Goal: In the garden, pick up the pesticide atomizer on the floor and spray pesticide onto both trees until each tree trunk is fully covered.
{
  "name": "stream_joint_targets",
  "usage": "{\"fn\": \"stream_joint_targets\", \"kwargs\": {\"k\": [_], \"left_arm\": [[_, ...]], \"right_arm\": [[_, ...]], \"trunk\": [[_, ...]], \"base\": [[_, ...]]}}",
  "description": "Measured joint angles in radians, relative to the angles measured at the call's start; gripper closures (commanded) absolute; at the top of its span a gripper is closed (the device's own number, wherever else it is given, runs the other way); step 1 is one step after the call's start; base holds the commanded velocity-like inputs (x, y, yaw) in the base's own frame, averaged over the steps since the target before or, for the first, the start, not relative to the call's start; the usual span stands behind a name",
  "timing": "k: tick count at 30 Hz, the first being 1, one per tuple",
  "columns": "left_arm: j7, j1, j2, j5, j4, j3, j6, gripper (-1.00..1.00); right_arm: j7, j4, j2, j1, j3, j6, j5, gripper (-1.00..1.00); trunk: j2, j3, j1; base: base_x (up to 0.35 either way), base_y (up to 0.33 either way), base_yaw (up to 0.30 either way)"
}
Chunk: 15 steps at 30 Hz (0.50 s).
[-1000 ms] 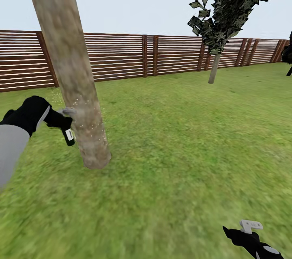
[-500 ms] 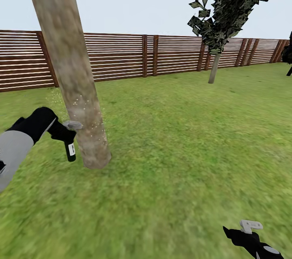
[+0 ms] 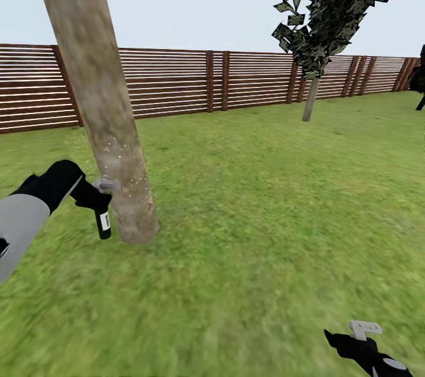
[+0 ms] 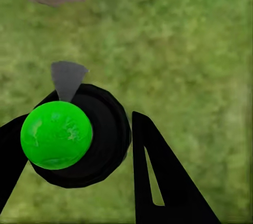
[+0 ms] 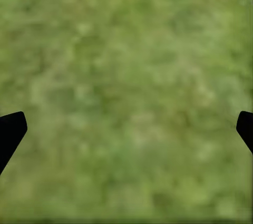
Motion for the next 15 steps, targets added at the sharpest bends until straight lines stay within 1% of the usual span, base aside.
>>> {"fn": "stream_joint_targets", "kwargs": {"k": [2,4,11,15], "left_arm": [[-0.001,0.005,0.0,0.002,-0.002,0.005,0.001,1.0],[0.0,0.007,0.0,0.001,-0.004,0.007,0.001,1.0],[0.002,0.008,0.0,0.001,-0.003,0.007,0.0,1.0],[0.003,0.003,-0.005,0.002,-0.006,0.005,0.002,1.0]], "right_arm": [[0.0,0.0,0.002,0.001,0.001,0.0,0.0,-1.0],[0.0,0.0,0.004,0.0,0.001,0.0,-0.001,-1.0],[0.0,0.0,0.005,0.0,0.002,-0.001,-0.001,-1.0],[0.0,-0.001,0.004,0.0,0.0,-0.001,-0.001,-1.0]], "trunk": [[0.0,0.0,0.0],[0.0,0.0,0.0],[0.0,0.0,0.0],[0.0,0.0,0.0]], "base": [[-0.002,-0.021,0.004],[0.0,-0.175,0.14],[0.0,-0.263,0.259],[0.073,-0.263,0.066]]}}
